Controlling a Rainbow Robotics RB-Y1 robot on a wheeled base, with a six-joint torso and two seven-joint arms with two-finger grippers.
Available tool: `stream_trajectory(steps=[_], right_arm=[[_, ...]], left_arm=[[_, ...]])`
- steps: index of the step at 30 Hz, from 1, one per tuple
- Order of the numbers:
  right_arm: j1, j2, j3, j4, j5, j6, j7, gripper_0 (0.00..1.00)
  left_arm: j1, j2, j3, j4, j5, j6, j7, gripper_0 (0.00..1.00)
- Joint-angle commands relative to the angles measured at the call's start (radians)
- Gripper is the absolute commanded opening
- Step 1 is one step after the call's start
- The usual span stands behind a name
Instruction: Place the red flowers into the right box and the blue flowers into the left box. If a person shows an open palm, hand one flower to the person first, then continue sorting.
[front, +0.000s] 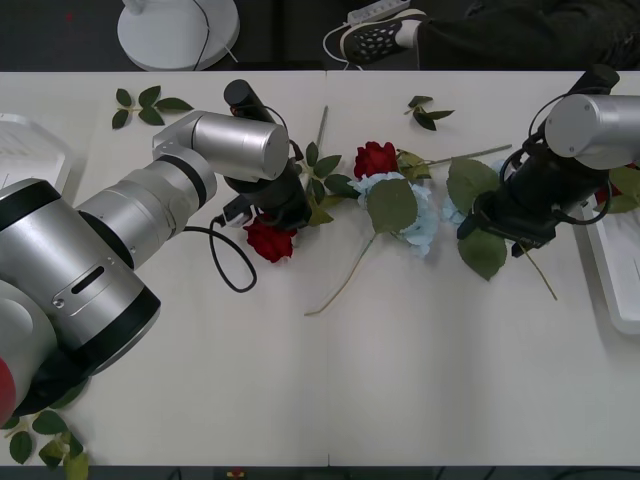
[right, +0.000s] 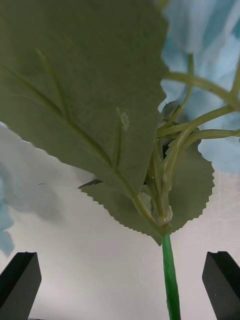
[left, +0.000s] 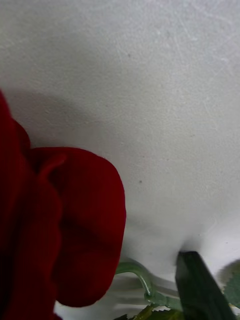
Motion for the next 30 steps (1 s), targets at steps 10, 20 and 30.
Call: stream_trajectory(steps=[10, 20, 30], right_arm=[[-0.051, 0.05, 0.013, 0.06, 0.02, 0.014, 0.035, 0.0], [-0.059, -0.031, 0.006, 0.054, -0.102, 0.099, 0.198, 0.0], [-0.059, -0.29, 0.004, -0.178, -0.207, 0.175, 0.581, 0.0]], left_arm=[[0.036, -0.023, -0.03, 0.112, 0.004, 0.023, -0.214, 0.0], [0.034, 0.054, 0.001, 0.061, -0.005, 0.089, -0.309, 0.0], [-0.021, 0.236, 0.107, -0.113, -0.034, 0.219, -0.567, 0.0]])
